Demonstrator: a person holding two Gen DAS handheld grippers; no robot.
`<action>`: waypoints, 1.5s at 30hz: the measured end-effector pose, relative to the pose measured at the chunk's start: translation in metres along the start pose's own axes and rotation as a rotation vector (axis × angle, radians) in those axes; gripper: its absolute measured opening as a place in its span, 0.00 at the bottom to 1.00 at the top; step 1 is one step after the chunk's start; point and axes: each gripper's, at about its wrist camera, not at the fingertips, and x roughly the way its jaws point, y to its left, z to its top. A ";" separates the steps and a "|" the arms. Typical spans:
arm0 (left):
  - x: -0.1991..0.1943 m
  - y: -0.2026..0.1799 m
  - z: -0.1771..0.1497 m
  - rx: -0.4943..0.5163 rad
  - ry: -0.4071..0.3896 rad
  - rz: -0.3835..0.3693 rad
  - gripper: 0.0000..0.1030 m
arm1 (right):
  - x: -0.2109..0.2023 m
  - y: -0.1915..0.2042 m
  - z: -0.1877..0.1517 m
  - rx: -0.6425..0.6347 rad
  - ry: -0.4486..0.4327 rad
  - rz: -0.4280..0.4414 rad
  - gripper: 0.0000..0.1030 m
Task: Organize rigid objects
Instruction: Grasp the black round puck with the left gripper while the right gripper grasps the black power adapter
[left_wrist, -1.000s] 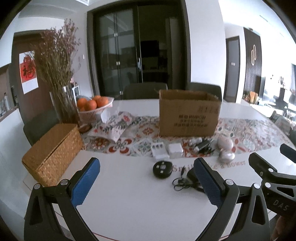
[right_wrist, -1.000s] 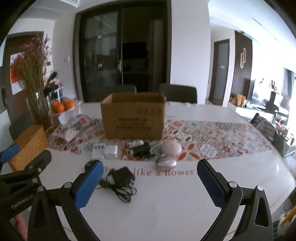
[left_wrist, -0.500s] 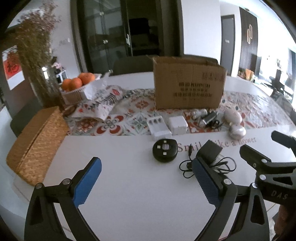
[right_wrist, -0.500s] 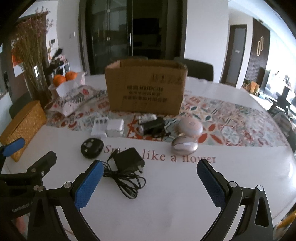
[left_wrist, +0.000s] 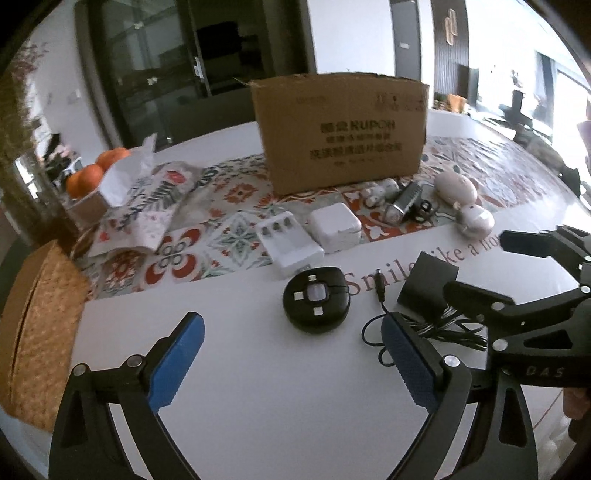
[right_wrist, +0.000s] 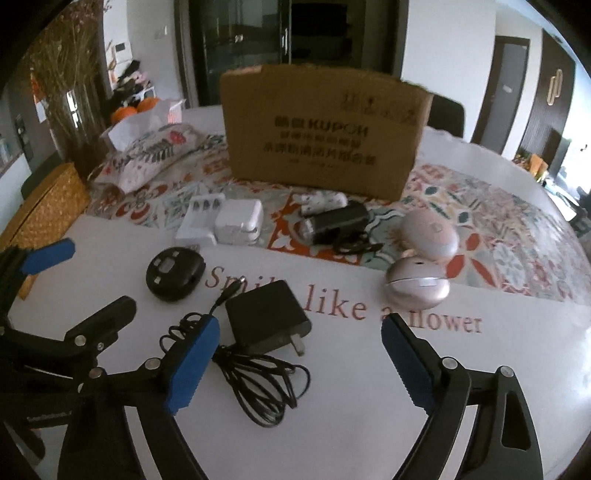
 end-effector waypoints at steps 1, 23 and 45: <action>0.003 0.000 0.001 0.007 0.006 -0.006 0.95 | 0.003 0.001 0.000 -0.002 0.008 0.006 0.85; 0.040 0.003 0.007 0.065 0.023 -0.087 0.92 | 0.039 0.001 0.007 0.000 0.089 0.050 0.75; 0.076 0.003 0.008 -0.067 0.087 -0.177 0.53 | 0.058 0.001 0.007 0.031 0.102 0.111 0.55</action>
